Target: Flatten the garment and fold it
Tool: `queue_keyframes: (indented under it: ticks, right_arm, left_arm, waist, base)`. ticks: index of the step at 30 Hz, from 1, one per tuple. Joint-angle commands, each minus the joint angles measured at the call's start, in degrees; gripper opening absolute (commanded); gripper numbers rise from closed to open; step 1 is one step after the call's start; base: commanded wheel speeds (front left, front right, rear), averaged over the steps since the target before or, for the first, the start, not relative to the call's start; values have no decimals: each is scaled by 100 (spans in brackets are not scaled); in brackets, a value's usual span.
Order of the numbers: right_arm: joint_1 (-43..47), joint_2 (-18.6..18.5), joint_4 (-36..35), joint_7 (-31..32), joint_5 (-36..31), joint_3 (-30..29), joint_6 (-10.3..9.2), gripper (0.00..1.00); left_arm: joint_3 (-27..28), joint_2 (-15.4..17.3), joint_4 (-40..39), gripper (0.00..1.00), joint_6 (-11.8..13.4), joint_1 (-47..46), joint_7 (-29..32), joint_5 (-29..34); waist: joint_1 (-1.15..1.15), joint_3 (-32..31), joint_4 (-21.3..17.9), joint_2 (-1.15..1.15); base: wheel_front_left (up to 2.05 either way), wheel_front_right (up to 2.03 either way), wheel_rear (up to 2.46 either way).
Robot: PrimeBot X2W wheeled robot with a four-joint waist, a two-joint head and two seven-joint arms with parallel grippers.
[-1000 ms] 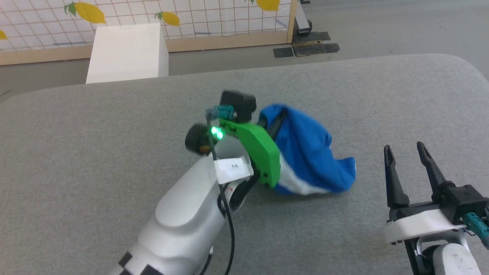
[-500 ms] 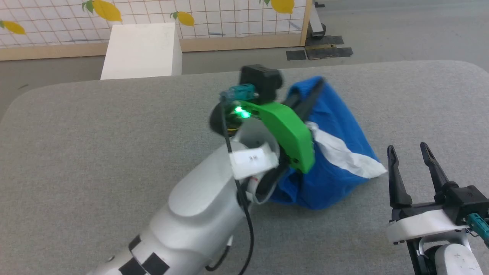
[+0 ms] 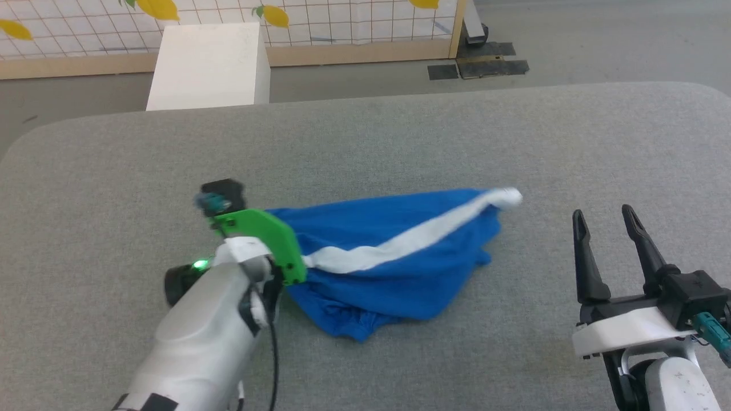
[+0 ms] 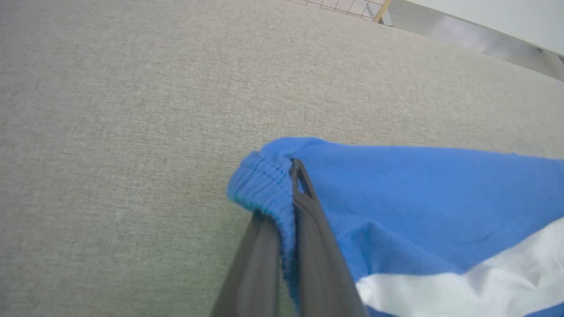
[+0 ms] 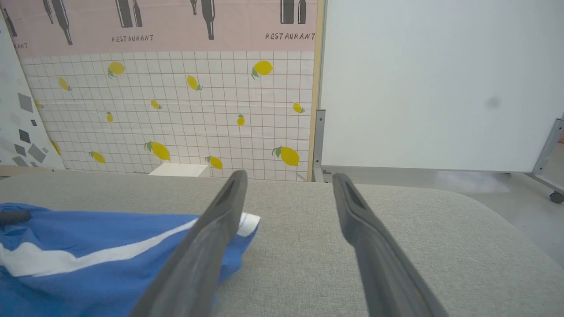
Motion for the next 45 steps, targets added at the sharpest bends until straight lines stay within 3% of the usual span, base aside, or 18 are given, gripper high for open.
queue_keyframes:
  ticks: [1,2,3,7,13,17,21,26,31,35,39,45]
  right_arm:
    - [-67,0,-9,-51,39,0,-9,100]
    - [-68,0,-10,-51,38,-4,-9,100]
    - [-61,0,-1,-54,16,-2,-9,100]
    - [-43,0,10,-55,-1,-2,-9,100]
    - [60,0,5,-53,-34,-45,-9,100]
    - [142,0,-33,-22,-63,-68,-9,100]
    - [176,0,-76,11,-71,-48,-9,100]
    - [221,0,-144,30,-64,-42,-9,100]
    - [129,0,-202,81,-90,68,-9,100]
    - [-204,0,-60,417,-91,394,-9,100]
    - [-735,0,501,1382,-49,832,-9,100]
    - [-1518,0,1440,2918,74,971,-9,100]
  left_arm:
    - [76,78,133,0,-20,48,-86,-66]
    - [114,97,208,0,-49,49,-122,-95]
    - [221,152,532,100,-209,121,-127,-247]
    - [239,186,624,100,-457,271,-157,-346]
    - [471,257,51,100,-818,755,-1003,-468]
    - [503,395,-603,100,-752,1239,-1537,-350]
    - [544,546,-1377,100,-535,1822,-1829,-232]
    - [1091,610,-2603,100,-339,2497,-2068,289]
    - [2242,76,-3954,100,-491,3213,-2075,1603]
    - [2897,-399,-4390,100,-922,3524,-2076,2415]
    - [3310,-697,-4506,100,-1291,3599,-2076,2872]
    - [3562,-822,-4398,100,-1601,3462,-2076,3063]
  waist:
    - [0,23,-9,0]
    - [0,31,-8,0]
    - [0,26,-11,0]
    - [0,-36,-9,0]
    - [0,-180,64,0]
    - [0,-252,168,0]
    - [0,-291,249,0]
    - [0,-302,377,0]
    - [0,-222,481,0]
    - [0,-89,535,0]
    - [0,73,590,0]
    - [0,308,750,0]
  base:
    - [0,0,0]
    - [0,0,0]
    - [0,0,0]
    - [0,0,0]
    - [0,0,0]
    - [0,0,0]
    - [0,0,0]
    - [0,0,0]
    - [0,0,0]
    - [0,0,0]
    - [0,0,0]
    - [0,0,0]
